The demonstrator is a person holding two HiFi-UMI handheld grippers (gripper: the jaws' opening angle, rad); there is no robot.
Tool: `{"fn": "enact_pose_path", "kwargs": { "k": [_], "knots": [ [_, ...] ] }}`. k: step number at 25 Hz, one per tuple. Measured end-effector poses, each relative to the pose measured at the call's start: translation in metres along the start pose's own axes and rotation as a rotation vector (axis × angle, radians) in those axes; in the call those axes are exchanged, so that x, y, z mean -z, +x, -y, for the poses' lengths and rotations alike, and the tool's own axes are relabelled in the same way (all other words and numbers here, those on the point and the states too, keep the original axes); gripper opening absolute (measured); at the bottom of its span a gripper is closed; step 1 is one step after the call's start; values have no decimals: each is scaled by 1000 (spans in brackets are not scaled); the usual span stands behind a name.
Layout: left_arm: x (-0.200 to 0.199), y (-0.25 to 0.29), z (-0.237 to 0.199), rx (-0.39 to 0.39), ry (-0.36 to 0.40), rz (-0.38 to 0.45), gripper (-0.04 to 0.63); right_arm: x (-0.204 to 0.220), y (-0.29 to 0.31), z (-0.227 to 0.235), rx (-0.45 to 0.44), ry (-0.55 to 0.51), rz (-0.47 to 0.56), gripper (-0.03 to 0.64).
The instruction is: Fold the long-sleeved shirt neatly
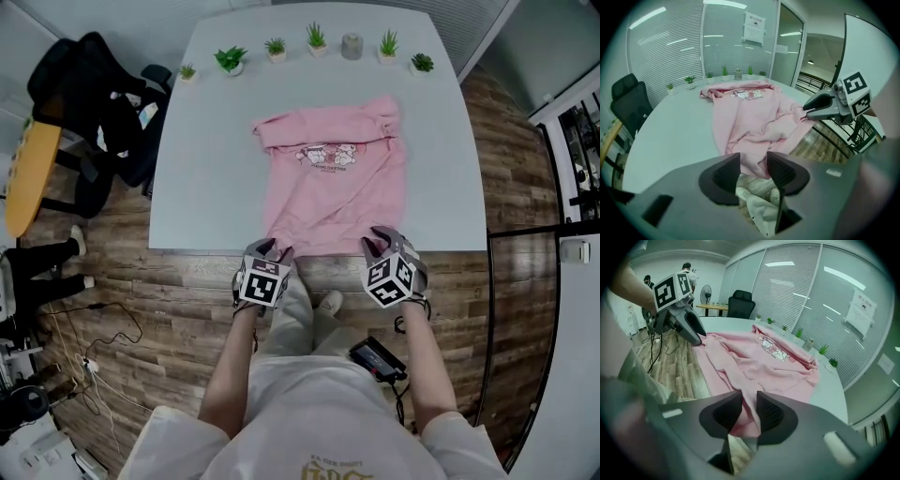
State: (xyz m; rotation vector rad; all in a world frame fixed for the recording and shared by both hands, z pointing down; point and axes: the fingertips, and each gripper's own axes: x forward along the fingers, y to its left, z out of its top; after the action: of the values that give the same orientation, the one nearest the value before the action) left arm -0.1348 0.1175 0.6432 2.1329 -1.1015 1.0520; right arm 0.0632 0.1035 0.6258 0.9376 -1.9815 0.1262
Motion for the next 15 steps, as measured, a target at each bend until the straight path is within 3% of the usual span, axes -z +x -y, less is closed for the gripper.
{"fn": "enact_pose_path", "kwargs": {
  "k": [3, 9, 12, 15],
  "knots": [
    [2, -1, 0, 2, 8, -3, 181, 0, -1, 7, 21, 68, 18, 27],
    [6, -2, 1, 13, 7, -22, 191, 1, -6, 20, 42, 223, 68, 25],
    [4, 1, 3, 25, 39, -6, 198, 1, -9, 25, 32, 364, 111, 25],
    [5, 2, 2, 16, 58, -13, 194, 2, -13, 29, 39, 422, 129, 25]
  ]
}}
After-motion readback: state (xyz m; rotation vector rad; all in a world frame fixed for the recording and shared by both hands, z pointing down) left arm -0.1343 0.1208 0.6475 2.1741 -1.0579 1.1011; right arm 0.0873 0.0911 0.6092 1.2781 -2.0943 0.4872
